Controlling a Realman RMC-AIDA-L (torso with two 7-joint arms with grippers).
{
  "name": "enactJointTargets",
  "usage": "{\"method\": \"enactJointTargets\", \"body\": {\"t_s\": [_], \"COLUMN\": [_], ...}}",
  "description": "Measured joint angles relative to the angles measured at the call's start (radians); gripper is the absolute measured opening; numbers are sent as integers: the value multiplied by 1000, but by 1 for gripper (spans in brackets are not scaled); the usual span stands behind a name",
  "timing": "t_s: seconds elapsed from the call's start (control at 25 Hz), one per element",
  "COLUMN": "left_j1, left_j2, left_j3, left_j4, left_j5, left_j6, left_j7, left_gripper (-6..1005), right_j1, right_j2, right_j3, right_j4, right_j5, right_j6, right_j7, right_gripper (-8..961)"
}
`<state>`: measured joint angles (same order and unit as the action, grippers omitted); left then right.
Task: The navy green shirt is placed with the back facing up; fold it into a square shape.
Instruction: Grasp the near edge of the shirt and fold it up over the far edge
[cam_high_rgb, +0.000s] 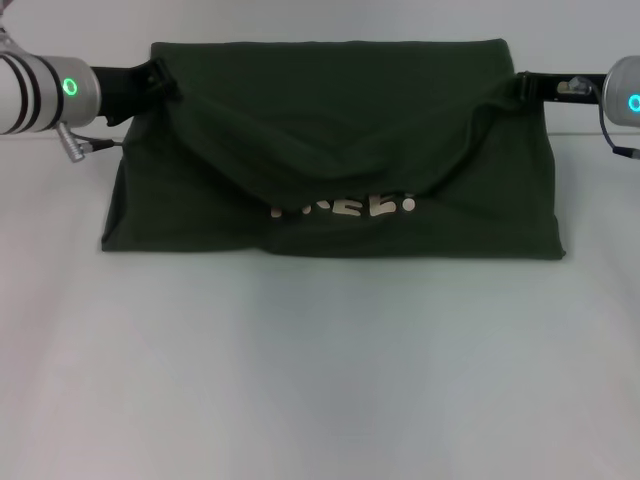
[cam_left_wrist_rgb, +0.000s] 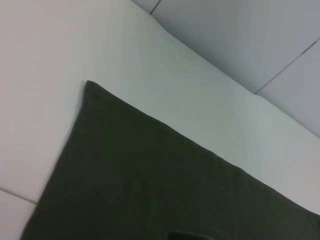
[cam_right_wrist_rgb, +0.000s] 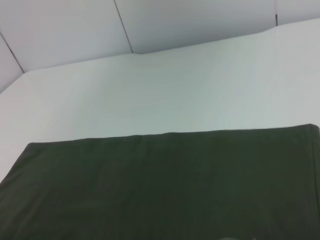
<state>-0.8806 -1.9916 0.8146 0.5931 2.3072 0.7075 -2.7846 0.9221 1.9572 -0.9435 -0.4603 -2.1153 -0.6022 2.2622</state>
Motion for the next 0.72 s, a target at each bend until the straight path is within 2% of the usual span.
{"method": "enactJointTargets", "body": {"t_s": [0.16,0.36,0.56,0.72], "left_j1": [-18,-17,-3,1], "left_j2": [2,-11,-11,-1], "left_j3": [8,10,31,28], "left_j4": [-25,-27,-29,-41], "left_j5": [1,2,3,2], "left_j6": [-19,-32,-30,-24], "left_j7": [2,19,24,23], "left_gripper": [31,32,100,154], "right_j1": [13,40,51,45], "right_j2": [5,20,36,35], "right_j3": [-8,-10,-11,-7], "right_j4": [3,14,43,55], "right_j5": [-36,-135,-237,-267], "right_j6": [15,22,57,61], "right_j7": [-6,21,72,100], "right_gripper": [90,93,95,97]}}
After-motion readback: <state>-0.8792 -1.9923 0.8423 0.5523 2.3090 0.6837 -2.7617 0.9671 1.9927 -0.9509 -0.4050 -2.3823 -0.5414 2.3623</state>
